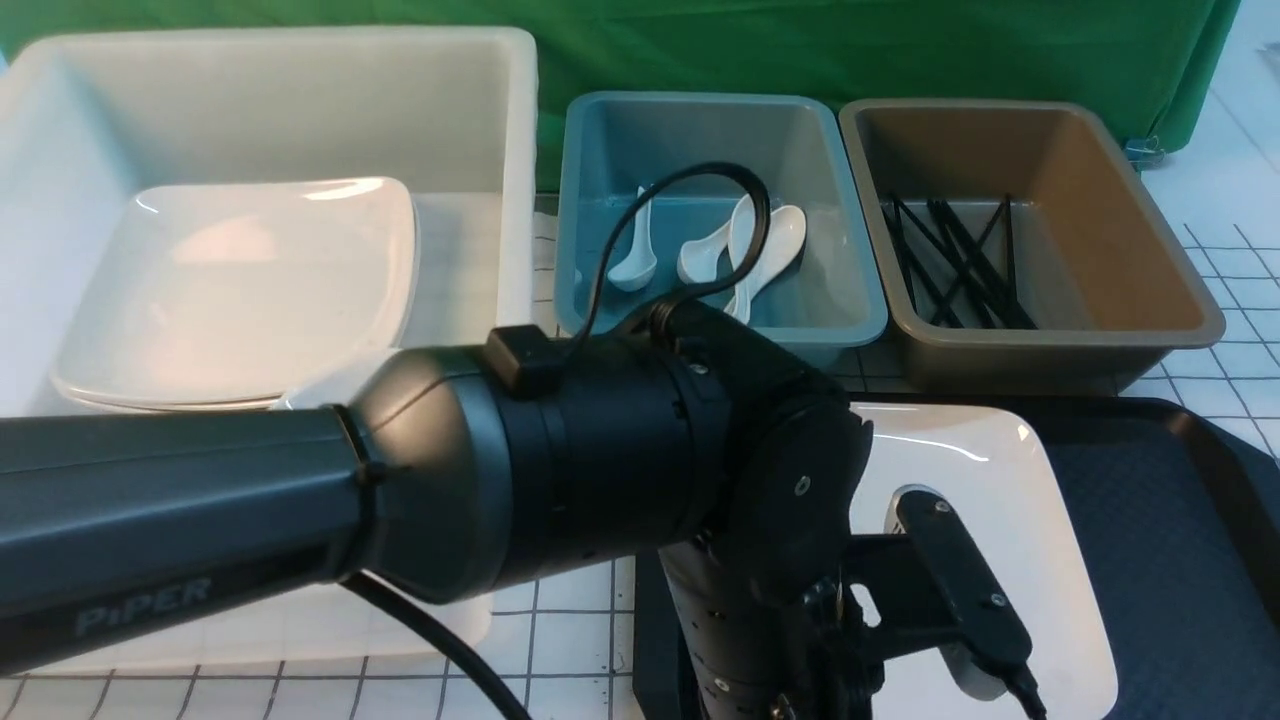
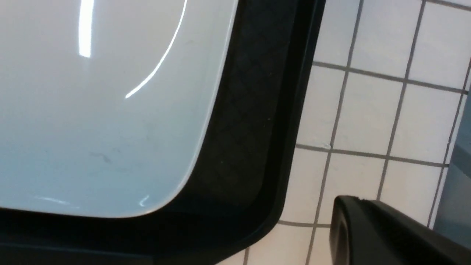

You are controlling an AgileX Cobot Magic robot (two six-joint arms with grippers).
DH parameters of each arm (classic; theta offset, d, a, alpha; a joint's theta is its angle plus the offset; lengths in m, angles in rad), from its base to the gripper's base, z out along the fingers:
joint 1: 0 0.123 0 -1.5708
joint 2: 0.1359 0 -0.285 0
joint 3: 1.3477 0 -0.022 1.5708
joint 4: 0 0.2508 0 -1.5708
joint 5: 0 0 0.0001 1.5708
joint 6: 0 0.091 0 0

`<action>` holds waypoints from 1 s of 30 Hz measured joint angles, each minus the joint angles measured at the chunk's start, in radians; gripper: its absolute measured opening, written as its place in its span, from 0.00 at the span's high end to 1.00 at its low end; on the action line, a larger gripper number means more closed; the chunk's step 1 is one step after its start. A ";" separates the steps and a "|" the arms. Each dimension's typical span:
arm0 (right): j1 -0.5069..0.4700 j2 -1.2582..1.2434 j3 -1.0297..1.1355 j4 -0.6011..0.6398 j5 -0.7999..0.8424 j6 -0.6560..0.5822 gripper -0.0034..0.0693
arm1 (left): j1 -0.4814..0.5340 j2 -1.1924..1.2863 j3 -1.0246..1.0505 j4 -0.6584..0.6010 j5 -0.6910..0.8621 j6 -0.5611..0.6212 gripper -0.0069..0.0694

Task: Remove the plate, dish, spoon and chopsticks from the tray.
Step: Use the left arm to grab a plate from the dinner plate

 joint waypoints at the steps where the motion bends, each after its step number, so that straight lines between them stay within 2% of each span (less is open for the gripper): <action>1: 0.000 0.000 0.000 0.000 0.000 0.000 0.86 | 0.000 0.000 0.000 0.011 -0.007 0.017 0.79; 5: 0.000 0.000 0.000 0.000 0.000 0.000 0.85 | 0.000 0.000 0.000 0.088 -0.072 0.088 0.58; 7: 0.000 0.000 0.000 0.000 0.000 0.000 0.85 | 0.000 0.002 0.000 0.133 -0.109 0.160 0.49; 11: 0.000 0.000 0.000 0.000 0.000 0.000 0.85 | 0.000 0.026 0.000 0.164 -0.127 0.287 0.39; 15: 0.000 0.000 0.000 0.000 0.000 0.000 0.85 | 0.000 0.070 0.000 0.200 -0.116 0.309 0.39; 18: 0.000 0.000 0.000 0.000 0.000 0.000 0.85 | 0.000 0.101 0.000 0.247 -0.132 0.289 0.43; 25: 0.000 0.000 0.000 0.000 0.000 0.000 0.85 | 0.000 0.133 0.000 0.265 -0.191 0.270 0.53; 30: 0.000 0.000 0.000 0.000 0.000 0.000 0.85 | 0.000 0.172 0.000 0.270 -0.192 0.270 0.53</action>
